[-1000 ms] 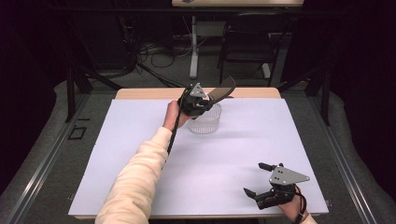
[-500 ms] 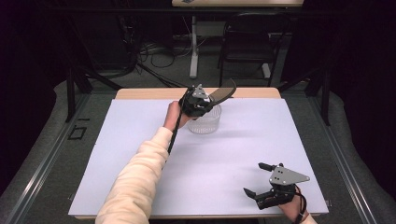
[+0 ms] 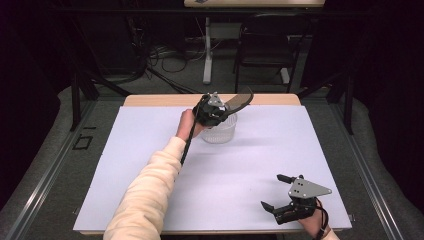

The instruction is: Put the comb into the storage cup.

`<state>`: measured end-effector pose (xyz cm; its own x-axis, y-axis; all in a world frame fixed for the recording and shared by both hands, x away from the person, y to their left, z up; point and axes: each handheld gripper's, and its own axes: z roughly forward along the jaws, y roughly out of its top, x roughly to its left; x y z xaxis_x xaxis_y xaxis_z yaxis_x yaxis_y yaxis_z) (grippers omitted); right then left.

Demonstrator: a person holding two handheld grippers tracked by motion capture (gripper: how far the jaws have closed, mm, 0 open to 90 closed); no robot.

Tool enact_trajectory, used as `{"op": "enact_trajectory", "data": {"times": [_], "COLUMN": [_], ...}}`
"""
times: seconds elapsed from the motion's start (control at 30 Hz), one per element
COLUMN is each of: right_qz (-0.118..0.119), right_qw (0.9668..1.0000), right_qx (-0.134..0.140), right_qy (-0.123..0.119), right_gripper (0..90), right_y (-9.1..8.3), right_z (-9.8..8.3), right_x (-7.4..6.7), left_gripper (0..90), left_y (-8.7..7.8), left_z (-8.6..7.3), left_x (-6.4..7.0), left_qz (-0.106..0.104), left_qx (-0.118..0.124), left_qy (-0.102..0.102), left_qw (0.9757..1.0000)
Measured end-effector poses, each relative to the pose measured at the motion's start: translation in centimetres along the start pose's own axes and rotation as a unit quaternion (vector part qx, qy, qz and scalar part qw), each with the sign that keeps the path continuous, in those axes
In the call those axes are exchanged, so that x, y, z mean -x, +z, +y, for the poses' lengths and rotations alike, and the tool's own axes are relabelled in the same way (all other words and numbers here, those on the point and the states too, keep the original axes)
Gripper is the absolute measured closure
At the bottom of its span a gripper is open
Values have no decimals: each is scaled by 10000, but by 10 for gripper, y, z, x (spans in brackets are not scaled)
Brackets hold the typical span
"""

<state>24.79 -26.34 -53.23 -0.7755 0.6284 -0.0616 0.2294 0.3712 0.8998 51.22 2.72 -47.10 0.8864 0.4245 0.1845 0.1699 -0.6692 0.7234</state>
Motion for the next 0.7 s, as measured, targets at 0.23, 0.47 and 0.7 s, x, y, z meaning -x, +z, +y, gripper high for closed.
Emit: {"op": "enact_trajectory", "data": {"times": [0.23,0.47,0.7], "right_qz": [-2,-3,-5], "right_qw": [10000,10000,10000], "right_qx": [0,1,-1], "right_qy": [4,0,3], "right_gripper": [0,0,0], "right_y": [0,0,0], "right_z": [0,0,0], "right_x": [0,0,0], "left_gripper": [719,719,718], "left_y": [3,5,7], "left_z": [-1,-2,-2], "left_x": [0,1,1], "left_qz": [-14,-35,-52], "left_qx": [-42,-66,-124], "left_qy": [17,4,11], "left_qw": [10000,10000,9999]}}
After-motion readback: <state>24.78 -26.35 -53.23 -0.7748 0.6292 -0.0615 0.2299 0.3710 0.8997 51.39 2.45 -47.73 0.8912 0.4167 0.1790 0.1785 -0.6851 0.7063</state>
